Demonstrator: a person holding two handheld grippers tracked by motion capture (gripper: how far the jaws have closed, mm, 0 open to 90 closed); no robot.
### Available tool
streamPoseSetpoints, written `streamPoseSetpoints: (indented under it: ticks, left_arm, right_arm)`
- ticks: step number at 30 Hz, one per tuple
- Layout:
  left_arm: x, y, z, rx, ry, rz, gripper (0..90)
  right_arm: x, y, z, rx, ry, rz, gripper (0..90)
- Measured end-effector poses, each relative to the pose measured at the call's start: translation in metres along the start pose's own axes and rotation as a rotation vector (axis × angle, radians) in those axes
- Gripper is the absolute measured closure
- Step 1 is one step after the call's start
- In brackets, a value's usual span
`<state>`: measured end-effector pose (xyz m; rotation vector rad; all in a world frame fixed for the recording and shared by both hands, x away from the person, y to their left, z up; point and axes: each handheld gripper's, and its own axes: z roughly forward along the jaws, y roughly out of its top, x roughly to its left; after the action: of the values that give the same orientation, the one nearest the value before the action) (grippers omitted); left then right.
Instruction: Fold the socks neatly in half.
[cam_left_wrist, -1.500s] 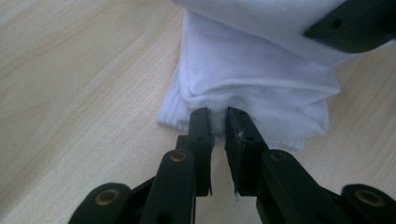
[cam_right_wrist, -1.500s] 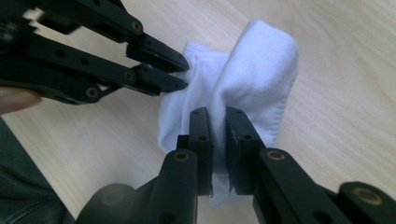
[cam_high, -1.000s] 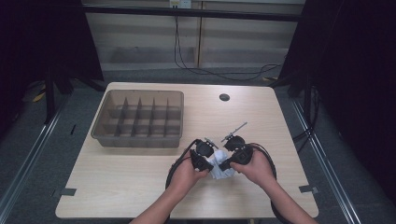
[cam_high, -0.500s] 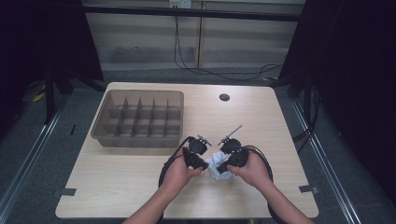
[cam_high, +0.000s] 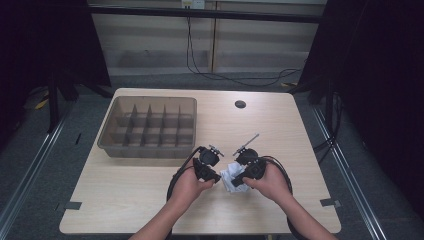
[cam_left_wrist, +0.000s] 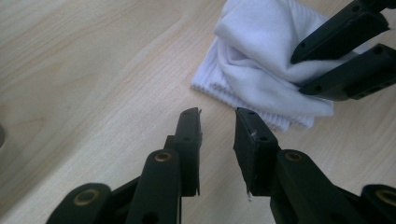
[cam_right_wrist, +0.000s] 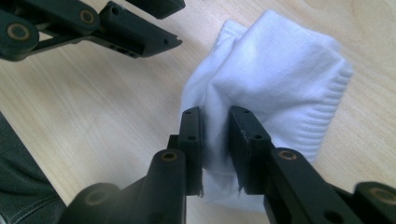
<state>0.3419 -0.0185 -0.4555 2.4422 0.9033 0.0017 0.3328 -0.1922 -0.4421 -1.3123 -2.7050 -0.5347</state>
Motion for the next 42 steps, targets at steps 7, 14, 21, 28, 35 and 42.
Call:
streamPoseSetpoints:
  ticks: [7, 14, 21, 28, 35, 42]
  left_arm:
    - [0.001, 0.0, -0.005, -0.006, 0.005, -0.005, 71.3]
    - [0.002, 0.001, -0.005, -0.009, 0.006, -0.016, 71.3]
    - [0.004, -0.001, -0.004, -0.003, 0.01, -0.012, 71.4]
    - [0.009, -0.006, -0.008, -0.011, 0.018, -0.023, 71.4]
    - [0.012, -0.01, -0.01, -0.01, 0.019, -0.031, 71.4]
    - [0.014, -0.012, -0.011, -0.01, 0.023, -0.04, 71.3]
  right_arm:
    - [0.002, 0.004, -0.012, 0.007, -0.008, -0.01, 70.8]
    - [0.0, 0.007, -0.022, -0.001, -0.005, 0.003, 73.4]
    - [0.003, 0.006, -0.005, 0.02, 0.018, -0.001, 76.7]
    - [0.007, 0.007, 0.008, 0.027, -0.013, -0.02, 75.5]
    - [0.006, 0.005, 0.008, 0.017, -0.013, -0.015, 74.5]
    - [0.009, 0.007, 0.013, 0.028, -0.042, -0.019, 73.0]
